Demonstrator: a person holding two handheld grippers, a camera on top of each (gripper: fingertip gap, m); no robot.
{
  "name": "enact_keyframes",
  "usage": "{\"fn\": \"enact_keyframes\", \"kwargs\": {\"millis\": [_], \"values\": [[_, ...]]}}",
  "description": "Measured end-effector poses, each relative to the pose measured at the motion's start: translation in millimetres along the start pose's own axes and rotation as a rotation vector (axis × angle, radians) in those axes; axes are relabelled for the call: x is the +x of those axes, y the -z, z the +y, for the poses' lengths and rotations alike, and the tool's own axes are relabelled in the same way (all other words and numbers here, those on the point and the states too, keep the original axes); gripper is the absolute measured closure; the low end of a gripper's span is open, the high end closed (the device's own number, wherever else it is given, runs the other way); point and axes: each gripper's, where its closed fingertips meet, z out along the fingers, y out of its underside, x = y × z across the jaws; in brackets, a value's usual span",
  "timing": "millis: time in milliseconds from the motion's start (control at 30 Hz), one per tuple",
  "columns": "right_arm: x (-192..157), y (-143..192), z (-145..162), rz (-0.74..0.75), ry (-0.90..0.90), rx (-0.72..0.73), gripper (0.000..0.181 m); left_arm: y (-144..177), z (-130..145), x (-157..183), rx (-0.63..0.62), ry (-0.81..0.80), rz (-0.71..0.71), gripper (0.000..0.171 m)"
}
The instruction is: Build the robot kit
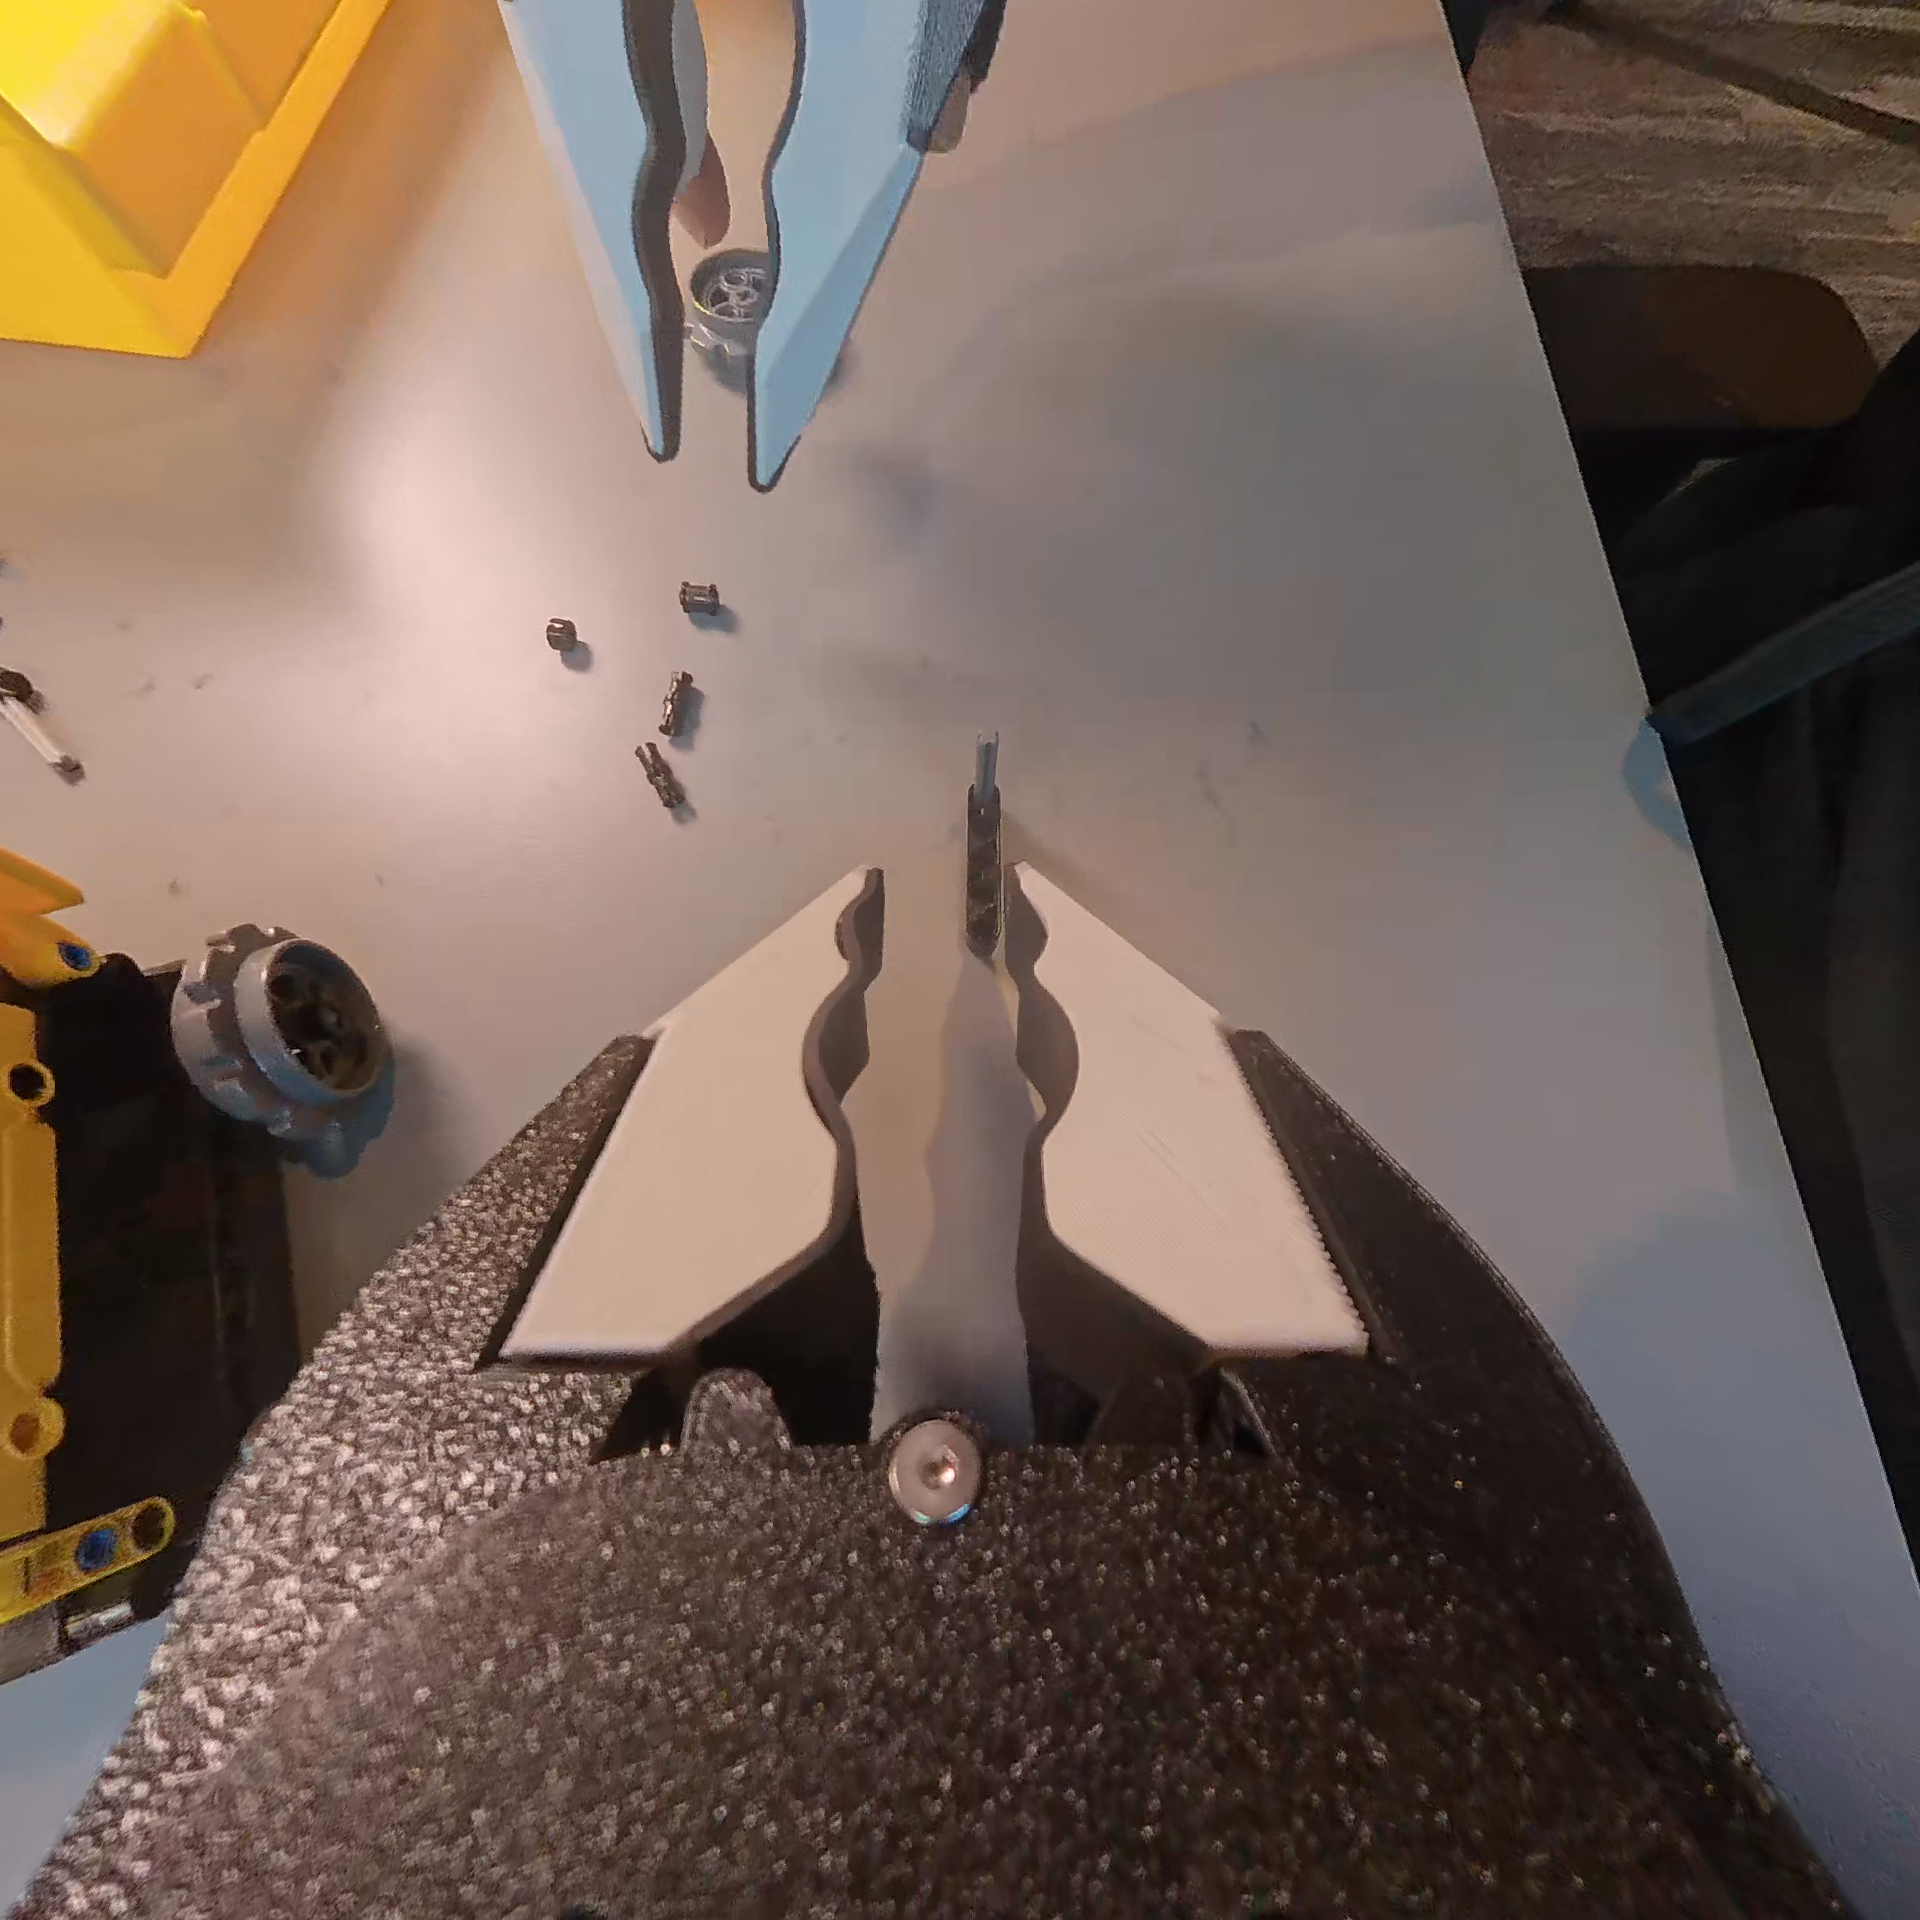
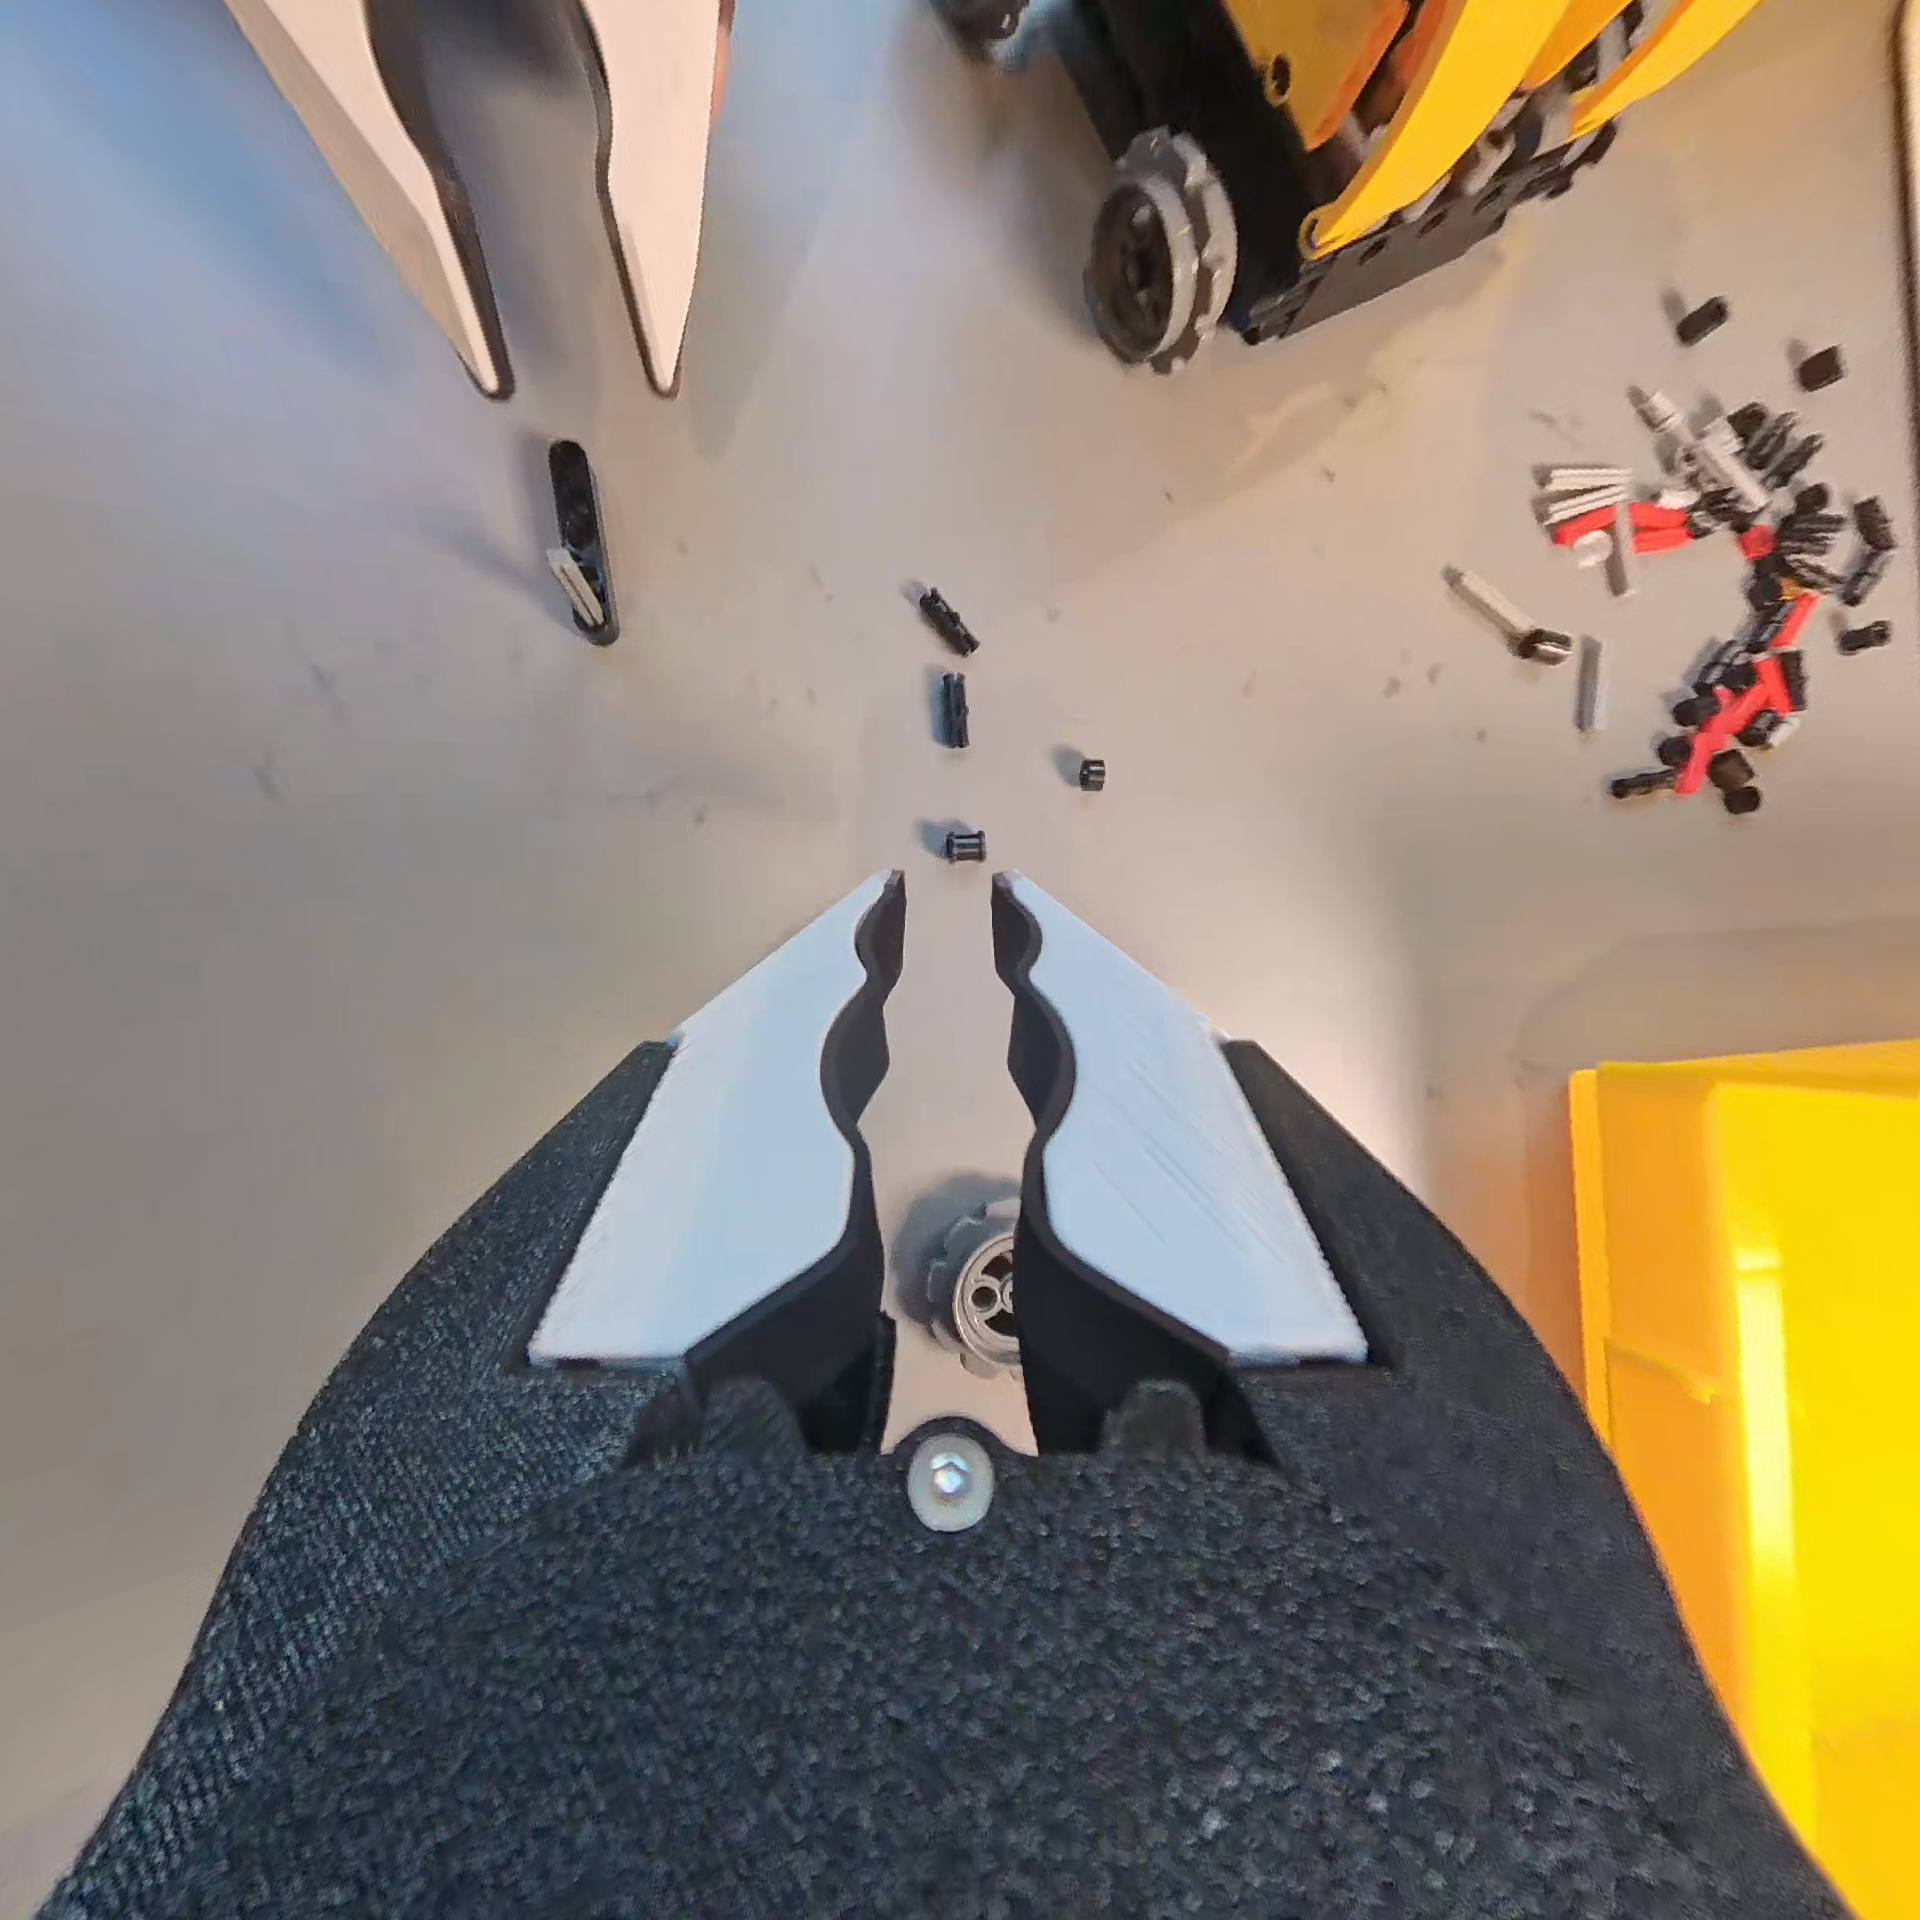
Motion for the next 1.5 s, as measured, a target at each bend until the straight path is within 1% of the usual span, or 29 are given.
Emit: {"fn": "enact_keyframes", "kwargs": {"millis": [233, 333, 400, 467, 500, 533, 633, 700, 733, 800, 867, 933, 1033, 1133, 1333, 1500], "values": [[2, -22, 6, -0.036, 0.014, -0.100, 0.165, 2, 0, -4, 0.002, 0.005, -0.019, 0.149], [4, -27, 7, -0.041, 0.005, -0.109, 0.165, 2, 0, -4, 0.004, 0.005, -0.022, 0.149], [3, -29, 7, -0.047, 0.004, -0.105, 0.172, 3, -1, -5, 0.011, 0.009, -0.021, 0.149], [3, -28, 5, -0.032, 0.024, -0.093, 0.174, 5, -4, -6, 0.033, 0.020, -0.024, 0.150], [0, -26, 0, -0.028, 0.049, -0.063, 0.174, 7, -7, -8, 0.055, 0.033, -0.029, 0.150], [-3, -23, -11, -0.017, 0.087, -0.002, 0.174, 9, -12, -10, 0.088, 0.053, -0.034, 0.151], [-18, 1, -65, 0.041, 0.177, 0.300, 0.174, 23, -36, -14, 0.261, 0.163, -0.005, 0.150], [-30, 23, -97, 0.094, 0.240, 0.481, 0.173, 37, -53, -16, 0.399, 0.272, 0.058, 0.148], [-34, 32, -109, 0.140, 0.272, 0.544, 0.173, 44, -60, -16, 0.463, 0.330, 0.105, 0.148], [-40, 45, -126, 0.217, 0.327, 0.613, 0.174, 58, -72, -13, 0.582, 0.432, 0.228, 0.148], [-44, 53, -137, 0.283, 0.361, 0.660, 0.174, 71, -82, -6, 0.674, 0.496, 0.370, 0.151], [-47, 57, -146, 0.328, 0.389, 0.694, 0.173, 79, -89, 4, 0.725, 0.521, 0.484, 0.153], [-49, 60, -156, 0.390, 0.430, 0.717, 0.174, 86, -94, 9, 0.773, 0.536, 0.553, 0.161], [-49, 60, -159, 0.432, 0.458, 0.718, 0.173, 91, -96, 8, 0.808, 0.541, 0.568, 0.167], [-46, 62, -164, 0.550, 0.506, 0.727, 0.174, 93, -96, 9, 0.812, 0.532, 0.565, 0.166], [-44, 62, -165, 0.614, 0.527, 0.727, 0.174, 94, -96, 6, 0.825, 0.512, 0.524, 0.167]]}}
